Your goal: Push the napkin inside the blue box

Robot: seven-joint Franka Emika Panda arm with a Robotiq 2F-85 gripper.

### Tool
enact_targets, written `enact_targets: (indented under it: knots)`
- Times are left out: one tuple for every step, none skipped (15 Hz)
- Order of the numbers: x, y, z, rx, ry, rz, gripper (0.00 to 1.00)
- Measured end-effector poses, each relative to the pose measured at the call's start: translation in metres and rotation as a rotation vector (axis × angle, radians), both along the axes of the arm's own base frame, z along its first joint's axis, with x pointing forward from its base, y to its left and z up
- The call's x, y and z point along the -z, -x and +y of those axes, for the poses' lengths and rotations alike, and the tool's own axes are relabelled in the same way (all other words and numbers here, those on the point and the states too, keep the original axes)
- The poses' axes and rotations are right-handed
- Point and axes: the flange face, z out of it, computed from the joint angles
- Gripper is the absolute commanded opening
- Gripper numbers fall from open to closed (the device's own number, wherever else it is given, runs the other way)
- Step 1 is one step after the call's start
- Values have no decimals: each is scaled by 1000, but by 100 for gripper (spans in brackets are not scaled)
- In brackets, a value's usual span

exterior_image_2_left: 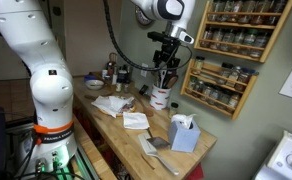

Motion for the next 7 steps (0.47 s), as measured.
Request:
enact_targets:
  knots:
    - [-2, 2, 5, 12, 5, -2, 100]
    - [-3, 5, 9, 23, 10, -4, 100]
    - [-4, 8, 10, 27, 16, -6, 100]
    - [-4, 12, 11, 17, 35, -6, 100]
    - [-4, 16, 11, 6, 49, -7, 100]
    - [-3, 19, 12, 2, 55, -10, 100]
    - [-3, 21, 12, -1, 58, -12, 100]
